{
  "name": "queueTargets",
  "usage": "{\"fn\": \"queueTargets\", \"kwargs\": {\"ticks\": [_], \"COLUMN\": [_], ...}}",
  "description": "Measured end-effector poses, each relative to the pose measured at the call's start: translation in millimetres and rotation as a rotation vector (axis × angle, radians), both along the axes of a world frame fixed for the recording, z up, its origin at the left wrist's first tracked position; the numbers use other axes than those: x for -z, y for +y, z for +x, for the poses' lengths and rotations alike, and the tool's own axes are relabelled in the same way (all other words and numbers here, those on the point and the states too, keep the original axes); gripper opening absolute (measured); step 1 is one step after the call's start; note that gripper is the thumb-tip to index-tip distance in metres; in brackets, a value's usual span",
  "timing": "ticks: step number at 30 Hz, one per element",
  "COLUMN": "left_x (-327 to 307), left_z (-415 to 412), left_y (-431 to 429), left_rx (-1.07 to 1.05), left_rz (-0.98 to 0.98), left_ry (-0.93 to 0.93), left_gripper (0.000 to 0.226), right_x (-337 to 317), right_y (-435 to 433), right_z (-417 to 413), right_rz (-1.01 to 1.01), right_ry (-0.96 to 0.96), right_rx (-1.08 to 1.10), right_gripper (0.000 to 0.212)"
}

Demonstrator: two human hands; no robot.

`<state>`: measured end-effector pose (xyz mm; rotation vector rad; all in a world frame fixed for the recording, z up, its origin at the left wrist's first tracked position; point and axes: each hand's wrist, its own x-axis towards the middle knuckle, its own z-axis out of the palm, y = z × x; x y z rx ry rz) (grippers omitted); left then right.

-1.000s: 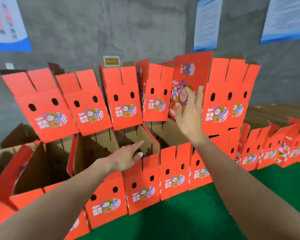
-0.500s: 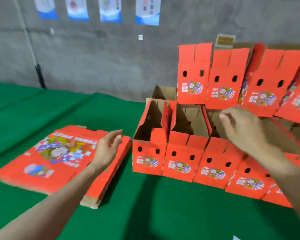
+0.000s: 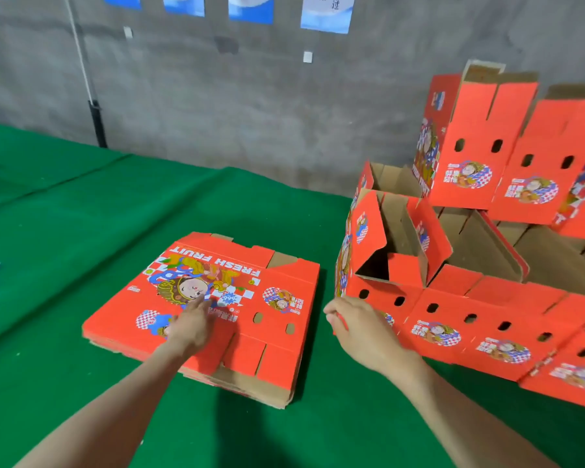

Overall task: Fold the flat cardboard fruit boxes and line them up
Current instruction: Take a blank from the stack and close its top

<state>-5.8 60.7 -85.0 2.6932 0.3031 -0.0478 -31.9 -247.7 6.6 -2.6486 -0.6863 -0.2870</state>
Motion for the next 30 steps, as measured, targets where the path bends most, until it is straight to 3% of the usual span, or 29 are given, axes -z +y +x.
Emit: {"fn": "queueTargets", "kwargs": {"ticks": [3, 7, 10, 12, 14, 16, 18, 20, 22, 26, 30], "left_x": [26.2, 41.1, 38.4, 37.5, 38.2, 43.9, 50.4, 51.6, 43.5, 5.5, -43.2], "left_z": [5.7, -6.5, -17.6, -18.5, -16.7, -20.0, -27.1, -30.9, -30.6, -17.4, -5.2], "left_y": [-3.4, -3.7, -0.3, 7.9, 24.6, 37.3, 42.1, 42.0, 40.4, 43.1, 58.4], "left_rx": [0.185, 0.239, 0.303, 0.217, 0.080, 0.053, 0.089, 0.047, -0.048, -0.316, -0.403], "left_rz": [0.208, 0.362, 0.229, 0.152, 0.196, 0.253, 0.230, 0.110, -0.018, -0.122, -0.284], "left_ry": [0.105, -0.015, -0.218, -0.305, -0.179, 0.001, -0.019, -0.158, -0.303, -0.541, -0.682], "left_gripper": [0.054, 0.051, 0.037, 0.041, 0.057, 0.083, 0.118, 0.125, 0.112, 0.073, 0.059], "right_x": [28.7, 54.8, 69.8, 80.8, 91.5, 98.7, 98.8, 93.7, 79.0, 35.6, 2.1], "right_y": [4.9, 10.9, 18.4, 25.3, 33.6, 42.8, 53.0, 60.8, 67.3, 64.3, 33.4], "right_z": [1.0, 8.7, 15.4, 18.8, 22.0, 23.8, 23.8, 26.9, 29.0, 24.6, 6.3], "right_rz": [-0.058, -0.106, -0.138, -0.108, 0.001, 0.240, 0.541, 0.713, 0.789, 0.852, 0.985], "right_ry": [0.138, 0.285, 0.412, 0.527, 0.649, 0.766, 0.830, 0.744, 0.580, 0.330, 0.192], "right_rx": [0.073, 0.172, 0.261, 0.340, 0.442, 0.561, 0.668, 0.732, 0.741, 0.538, 0.401], "right_gripper": [0.021, 0.025, 0.030, 0.040, 0.042, 0.026, 0.017, 0.020, 0.018, 0.028, 0.010]}}
